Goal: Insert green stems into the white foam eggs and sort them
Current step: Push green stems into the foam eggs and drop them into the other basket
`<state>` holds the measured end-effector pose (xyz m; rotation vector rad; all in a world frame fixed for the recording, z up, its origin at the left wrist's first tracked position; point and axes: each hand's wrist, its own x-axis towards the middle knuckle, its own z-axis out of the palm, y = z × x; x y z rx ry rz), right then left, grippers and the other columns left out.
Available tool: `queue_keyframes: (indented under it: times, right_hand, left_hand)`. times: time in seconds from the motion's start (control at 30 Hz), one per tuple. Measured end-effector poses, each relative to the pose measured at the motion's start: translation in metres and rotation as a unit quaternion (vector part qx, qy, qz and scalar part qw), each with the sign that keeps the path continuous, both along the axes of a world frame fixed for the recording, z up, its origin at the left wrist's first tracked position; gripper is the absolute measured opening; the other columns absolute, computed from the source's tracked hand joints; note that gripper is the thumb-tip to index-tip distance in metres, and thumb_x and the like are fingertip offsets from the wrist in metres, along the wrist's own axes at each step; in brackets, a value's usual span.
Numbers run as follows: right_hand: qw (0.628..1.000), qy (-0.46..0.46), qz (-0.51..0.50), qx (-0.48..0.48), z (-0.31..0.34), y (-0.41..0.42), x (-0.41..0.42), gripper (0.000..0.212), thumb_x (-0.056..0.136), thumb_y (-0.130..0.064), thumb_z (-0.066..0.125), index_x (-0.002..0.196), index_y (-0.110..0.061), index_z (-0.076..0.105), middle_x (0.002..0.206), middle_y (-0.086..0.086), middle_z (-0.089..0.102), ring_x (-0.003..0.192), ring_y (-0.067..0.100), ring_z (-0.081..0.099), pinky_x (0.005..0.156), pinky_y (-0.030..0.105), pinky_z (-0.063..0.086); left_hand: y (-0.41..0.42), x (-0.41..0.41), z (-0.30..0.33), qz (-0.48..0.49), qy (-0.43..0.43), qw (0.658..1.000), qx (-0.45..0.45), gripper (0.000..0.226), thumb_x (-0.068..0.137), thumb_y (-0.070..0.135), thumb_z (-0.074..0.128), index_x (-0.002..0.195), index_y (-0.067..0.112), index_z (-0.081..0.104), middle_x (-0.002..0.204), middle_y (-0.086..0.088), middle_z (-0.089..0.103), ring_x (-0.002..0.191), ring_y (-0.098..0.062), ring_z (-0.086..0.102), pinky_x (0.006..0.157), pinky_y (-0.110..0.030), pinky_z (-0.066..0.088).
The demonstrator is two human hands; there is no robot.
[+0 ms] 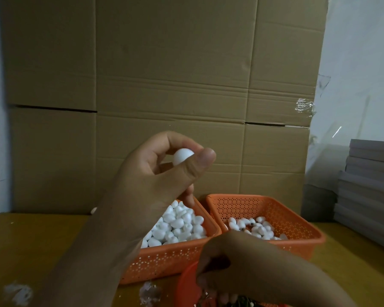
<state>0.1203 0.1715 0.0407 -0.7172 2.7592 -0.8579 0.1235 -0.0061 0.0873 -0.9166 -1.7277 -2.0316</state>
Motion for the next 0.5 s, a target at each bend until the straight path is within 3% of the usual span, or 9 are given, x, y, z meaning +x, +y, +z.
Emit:
queue_keyframes:
  times: [0.1, 0.17, 0.23, 0.37, 0.43, 0.5]
  right_hand:
    - [0.987, 0.088, 0.012, -0.137, 0.018, -0.001, 0.018, 0.019, 0.088, -0.019, 0.067, 0.075, -0.033, 0.070, 0.069, -0.012, 0.070, 0.058, 0.003, 0.066, 0.060, 0.015, 0.054]
    - [0.950, 0.138, 0.008, -0.282, 0.029, -0.003, 0.030, 0.006, 0.081, -0.021, 0.072, 0.076, -0.024, 0.071, 0.062, -0.002, 0.069, 0.049, 0.007, 0.060, 0.052, 0.016, 0.049]
    - [0.908, 0.161, 0.006, -0.386, 0.037, -0.008, 0.039, 0.015, 0.069, -0.032, 0.071, 0.076, -0.019, 0.073, 0.057, 0.003, 0.066, 0.044, 0.010, 0.057, 0.048, 0.018, 0.047]
    - [0.843, 0.213, -0.011, -0.493, 0.041, -0.007, 0.047, 0.025, 0.064, -0.032, 0.067, 0.079, -0.014, 0.077, 0.061, 0.007, 0.067, 0.050, 0.011, 0.060, 0.047, 0.018, 0.048]
    - [0.826, 0.223, -0.010, -0.518, 0.041, -0.007, 0.048, 0.024, 0.068, -0.026, 0.065, 0.085, -0.015, 0.077, 0.066, 0.008, 0.069, 0.056, 0.011, 0.063, 0.049, 0.018, 0.048]
    - [0.817, 0.230, -0.005, -0.529, 0.040, -0.006, 0.047, 0.026, 0.070, -0.022, 0.063, 0.090, -0.013, 0.077, 0.070, 0.010, 0.071, 0.061, 0.013, 0.066, 0.051, 0.018, 0.049]
  left_hand:
    - [0.000, 0.002, -0.001, -0.010, 0.009, 1.000, -0.021, 0.026, 0.069, 0.050, 0.077, 0.083, 0.028, 0.074, 0.061, -0.002, 0.066, 0.052, -0.012, 0.064, 0.052, -0.017, 0.050]
    - [0.001, 0.003, -0.001, -0.026, 0.013, 0.999, -0.014, 0.019, 0.080, 0.044, 0.070, 0.087, 0.028, 0.076, 0.079, -0.002, 0.074, 0.065, -0.012, 0.070, 0.055, -0.017, 0.052]
    - [0.002, 0.004, -0.001, -0.050, 0.004, 0.999, 0.006, 0.021, 0.083, 0.032, 0.060, 0.093, 0.025, 0.077, 0.098, 0.000, 0.075, 0.076, -0.015, 0.074, 0.057, -0.017, 0.053]
    - [0.002, 0.004, 0.000, -0.099, -0.021, 0.993, 0.056, 0.028, 0.076, 0.022, 0.072, 0.103, 0.019, 0.069, 0.103, -0.003, 0.074, 0.084, -0.020, 0.075, 0.058, -0.020, 0.055]
    - [0.001, 0.003, 0.000, -0.112, -0.029, 0.991, 0.067, 0.040, 0.067, 0.022, 0.072, 0.106, 0.019, 0.065, 0.101, -0.003, 0.074, 0.085, -0.021, 0.075, 0.059, -0.021, 0.056]
    - [0.001, 0.003, -0.001, -0.127, -0.038, 0.989, 0.067, 0.037, 0.065, 0.021, 0.072, 0.102, 0.019, 0.067, 0.102, -0.006, 0.074, 0.089, -0.025, 0.074, 0.060, -0.022, 0.057]
